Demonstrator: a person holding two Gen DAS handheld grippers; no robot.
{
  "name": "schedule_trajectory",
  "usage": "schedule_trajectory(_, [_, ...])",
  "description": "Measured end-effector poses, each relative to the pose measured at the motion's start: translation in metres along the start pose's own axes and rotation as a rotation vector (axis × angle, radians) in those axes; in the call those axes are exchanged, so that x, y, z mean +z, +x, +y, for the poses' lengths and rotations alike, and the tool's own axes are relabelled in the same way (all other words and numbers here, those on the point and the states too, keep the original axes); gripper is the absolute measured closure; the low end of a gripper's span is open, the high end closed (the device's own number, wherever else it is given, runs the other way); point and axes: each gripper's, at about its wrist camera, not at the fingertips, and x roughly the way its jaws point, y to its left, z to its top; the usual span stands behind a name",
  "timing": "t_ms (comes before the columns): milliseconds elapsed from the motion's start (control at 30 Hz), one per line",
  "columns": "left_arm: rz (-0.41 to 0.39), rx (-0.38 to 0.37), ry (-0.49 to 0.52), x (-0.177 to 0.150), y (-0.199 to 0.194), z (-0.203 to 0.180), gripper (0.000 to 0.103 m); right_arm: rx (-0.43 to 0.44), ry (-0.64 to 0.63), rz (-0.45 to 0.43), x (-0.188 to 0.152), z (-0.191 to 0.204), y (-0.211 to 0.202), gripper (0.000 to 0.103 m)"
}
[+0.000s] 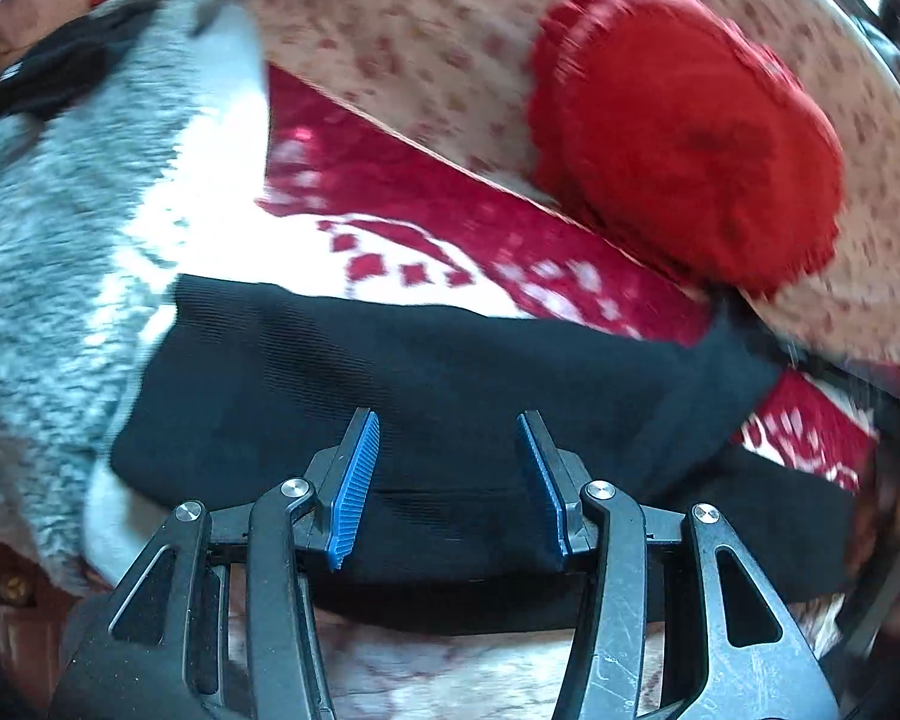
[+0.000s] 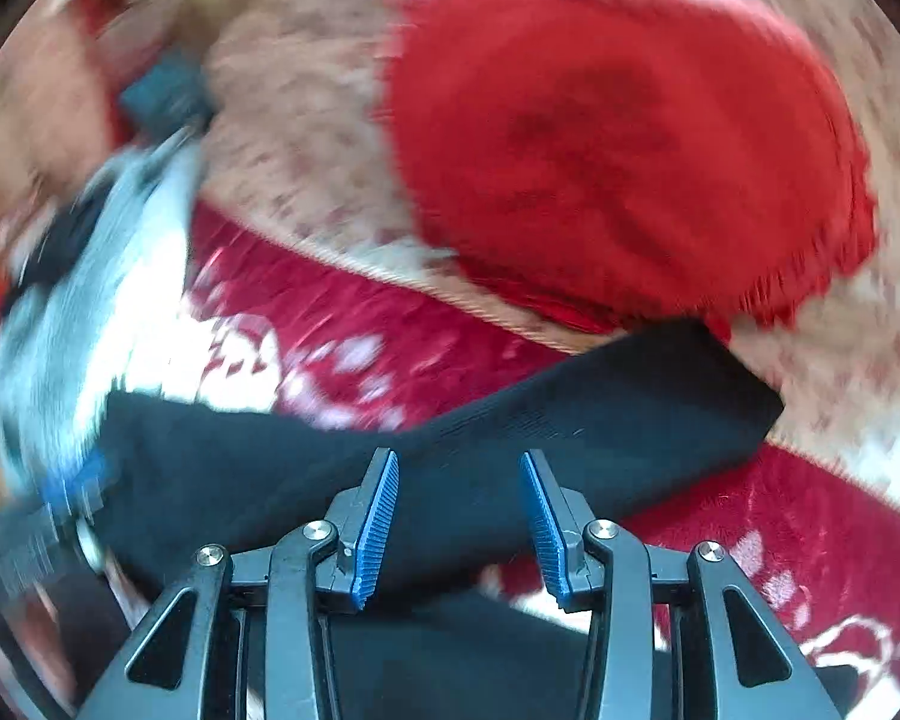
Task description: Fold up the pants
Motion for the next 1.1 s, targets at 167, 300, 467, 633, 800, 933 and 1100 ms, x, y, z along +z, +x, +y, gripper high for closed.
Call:
schedule_trajectory(167, [0.063, -0.047, 0.082, -0.004, 0.020, -0.030, 0.056, 0.029, 0.133, 0.084, 0.033, -0.023, 0.033, 0.062])
schedule_trajectory(300, [0.075, -0.012, 0.147, -0.007, 0.031, -0.048, 0.053, -0.042, 0.156, 0.255, 0.043, -0.030, 0.073, 0.061])
schedule_trajectory(467, [0.062, 0.004, 0.191, -0.007, 0.036, -0.058, 0.047, -0.059, 0.123, 0.214, 0.043, -0.032, 0.073, 0.095])
schedule_trajectory(633, [0.093, -0.105, 0.202, -0.013, 0.030, -0.057, 0.047, -0.067, 0.060, 0.106, 0.029, -0.038, 0.028, 0.099])
schedule_trajectory(800, [0.147, -0.199, 0.246, -0.033, 0.022, -0.063, 0.047, -0.057, 0.030, 0.079, -0.011, -0.050, -0.030, 0.099])
schedule_trajectory(933, [0.139, -0.179, 0.277, -0.048, 0.016, -0.066, 0.047, -0.040, 0.061, 0.093, -0.065, -0.063, -0.064, 0.100])
schedule_trajectory(1100, [0.148, -0.213, 0.226, -0.050, 0.007, -0.062, 0.047, -0.050, 0.201, 0.129, -0.104, -0.097, -0.059, 0.100])
